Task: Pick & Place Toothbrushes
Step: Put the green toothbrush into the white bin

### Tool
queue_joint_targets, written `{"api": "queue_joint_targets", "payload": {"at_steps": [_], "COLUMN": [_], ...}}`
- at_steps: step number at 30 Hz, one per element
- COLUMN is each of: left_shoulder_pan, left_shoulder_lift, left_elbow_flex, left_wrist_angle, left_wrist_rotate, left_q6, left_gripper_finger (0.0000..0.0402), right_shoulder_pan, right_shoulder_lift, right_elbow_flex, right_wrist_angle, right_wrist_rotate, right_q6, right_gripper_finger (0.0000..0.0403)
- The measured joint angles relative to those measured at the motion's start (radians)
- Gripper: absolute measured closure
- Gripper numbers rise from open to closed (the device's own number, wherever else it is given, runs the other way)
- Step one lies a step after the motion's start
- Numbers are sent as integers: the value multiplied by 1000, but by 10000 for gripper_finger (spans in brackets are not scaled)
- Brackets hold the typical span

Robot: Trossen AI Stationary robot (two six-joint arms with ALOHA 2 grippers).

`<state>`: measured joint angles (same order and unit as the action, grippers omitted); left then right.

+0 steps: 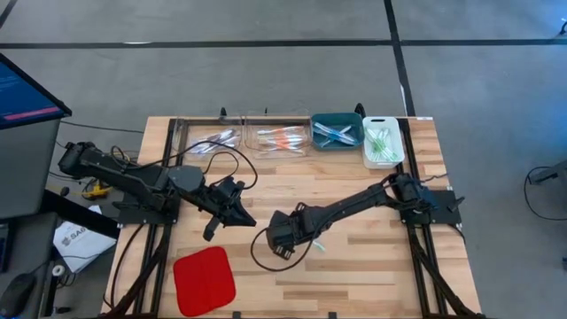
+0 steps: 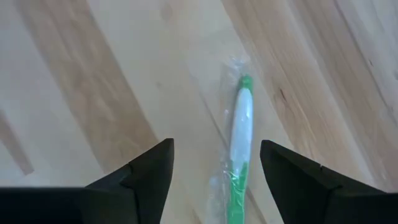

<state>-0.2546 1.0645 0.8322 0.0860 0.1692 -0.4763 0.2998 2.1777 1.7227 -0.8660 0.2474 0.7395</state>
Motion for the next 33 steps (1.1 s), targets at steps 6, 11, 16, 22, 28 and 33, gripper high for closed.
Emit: {"api": "queue_joint_targets", "payload": {"at_steps": [6, 11, 16, 22, 28, 33], "left_shoulder_pan": [0, 11, 58, 134, 158, 158], "left_shoulder_lift": [0, 0, 0, 6, 6, 6], "left_elbow_flex": [0, 0, 0, 0, 0, 0], "left_wrist_angle": [0, 4, 17, 39, 44, 47], "left_wrist_rotate": [0, 1, 0, -16, -20, -21], "left_q6": [-3, -21, -27, -28, -34, -37], "left_gripper_finger": [401, 401, 401, 401, 401, 401], "right_shoulder_pan": [-9, 12, 15, -9, -14, -37], "right_shoulder_lift": [0, 0, 0, -61, -162, -181], "right_elbow_flex": [-9, -8, -8, -143, -308, -356], "right_wrist_angle": [6, -24, -55, 11, 156, 223], "right_wrist_rotate": [-8, -10, 7, -15, -57, -144], "right_q6": [22, 71, 12, -70, -61, -68], "right_gripper_finger": [168, 168, 168, 168, 168, 168]}}
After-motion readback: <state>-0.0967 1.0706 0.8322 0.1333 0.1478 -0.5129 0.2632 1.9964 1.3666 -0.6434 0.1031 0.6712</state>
